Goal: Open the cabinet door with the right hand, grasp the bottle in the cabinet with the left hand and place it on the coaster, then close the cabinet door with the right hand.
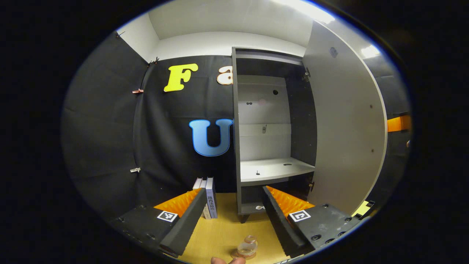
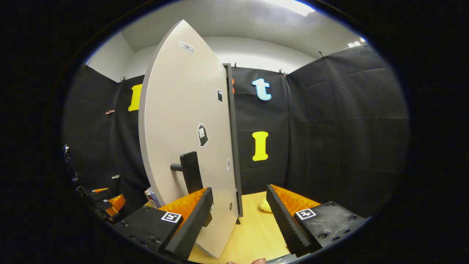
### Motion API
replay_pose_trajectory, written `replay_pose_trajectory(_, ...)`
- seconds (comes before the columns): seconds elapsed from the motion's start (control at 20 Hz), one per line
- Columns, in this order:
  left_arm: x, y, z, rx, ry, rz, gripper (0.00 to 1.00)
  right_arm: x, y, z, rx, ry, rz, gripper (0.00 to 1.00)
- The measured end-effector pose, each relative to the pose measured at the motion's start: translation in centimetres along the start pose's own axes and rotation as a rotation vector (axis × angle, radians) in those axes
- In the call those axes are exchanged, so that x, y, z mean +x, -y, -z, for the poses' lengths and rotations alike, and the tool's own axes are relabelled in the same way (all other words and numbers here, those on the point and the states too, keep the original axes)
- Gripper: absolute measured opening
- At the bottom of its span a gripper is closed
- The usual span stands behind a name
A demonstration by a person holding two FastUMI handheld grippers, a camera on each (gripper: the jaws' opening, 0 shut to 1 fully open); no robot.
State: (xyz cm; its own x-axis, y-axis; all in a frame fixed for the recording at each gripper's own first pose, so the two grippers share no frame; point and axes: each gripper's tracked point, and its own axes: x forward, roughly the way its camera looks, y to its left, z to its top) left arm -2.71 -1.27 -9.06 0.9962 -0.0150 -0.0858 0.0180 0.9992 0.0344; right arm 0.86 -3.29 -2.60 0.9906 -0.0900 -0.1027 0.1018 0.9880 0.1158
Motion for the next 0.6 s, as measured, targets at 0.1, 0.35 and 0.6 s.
replay_pose_trajectory(0.1, -0.2, -0.4, 0.0, 0.005, 0.001, -0.006, 0.95, 0.6, -1.9, 0.2, 0.004, -0.004, -0.033, 0.97)
replay_pose_trajectory(0.35, -0.6, -2.0, -0.1, 0.016, -0.005, -0.031, 0.95, 2.4, -6.5, 1.0, 0.013, -0.022, -0.116, 0.97)
replay_pose_trajectory(0.6, -1.0, -2.8, -0.5, 0.012, -0.001, -0.037, 0.95, 3.2, -11.0, 2.6, 0.014, -0.055, -0.216, 0.97)
